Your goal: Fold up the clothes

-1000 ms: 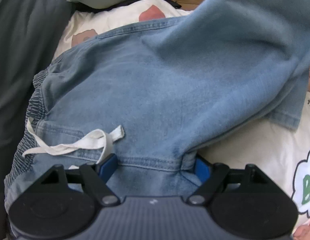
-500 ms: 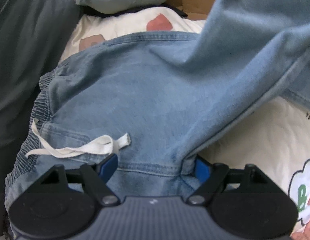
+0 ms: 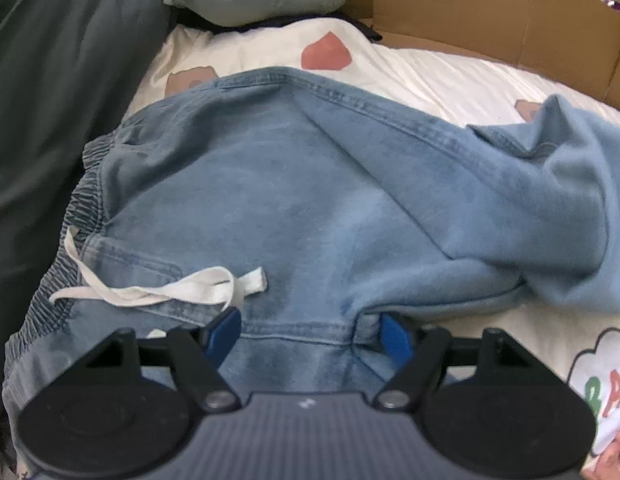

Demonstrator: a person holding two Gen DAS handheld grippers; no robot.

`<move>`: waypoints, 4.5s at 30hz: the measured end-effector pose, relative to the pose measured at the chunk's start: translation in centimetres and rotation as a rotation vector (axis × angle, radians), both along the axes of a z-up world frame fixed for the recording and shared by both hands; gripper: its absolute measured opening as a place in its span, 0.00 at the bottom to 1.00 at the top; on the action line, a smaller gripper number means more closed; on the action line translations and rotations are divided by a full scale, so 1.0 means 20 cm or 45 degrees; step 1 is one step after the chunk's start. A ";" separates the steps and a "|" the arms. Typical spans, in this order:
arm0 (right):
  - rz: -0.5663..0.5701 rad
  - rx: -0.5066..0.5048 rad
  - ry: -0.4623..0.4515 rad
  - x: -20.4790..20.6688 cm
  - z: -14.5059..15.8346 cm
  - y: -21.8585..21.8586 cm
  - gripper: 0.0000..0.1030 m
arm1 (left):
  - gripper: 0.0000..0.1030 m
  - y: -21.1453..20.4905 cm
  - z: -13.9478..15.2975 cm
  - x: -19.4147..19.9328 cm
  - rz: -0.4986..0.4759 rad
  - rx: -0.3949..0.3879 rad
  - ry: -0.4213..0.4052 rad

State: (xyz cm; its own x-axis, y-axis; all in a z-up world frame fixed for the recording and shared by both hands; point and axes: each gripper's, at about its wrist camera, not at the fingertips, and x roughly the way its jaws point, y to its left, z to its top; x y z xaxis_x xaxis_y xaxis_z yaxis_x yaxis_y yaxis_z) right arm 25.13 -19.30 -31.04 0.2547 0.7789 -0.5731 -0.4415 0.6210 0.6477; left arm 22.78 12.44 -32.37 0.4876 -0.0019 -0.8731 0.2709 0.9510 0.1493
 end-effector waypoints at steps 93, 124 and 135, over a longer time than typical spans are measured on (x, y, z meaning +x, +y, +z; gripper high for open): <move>0.172 -0.417 -0.326 0.47 -0.09 -0.10 0.19 | 0.70 -0.16 0.08 0.08 -0.045 -0.223 -0.034; -0.274 -0.810 -0.533 0.53 0.18 -0.63 0.20 | 0.70 -0.57 -0.20 0.64 -0.205 -0.116 -0.004; -0.378 -0.870 -0.330 0.51 0.00 -0.84 0.01 | 0.70 -0.63 -0.20 0.70 -0.191 -0.138 -0.010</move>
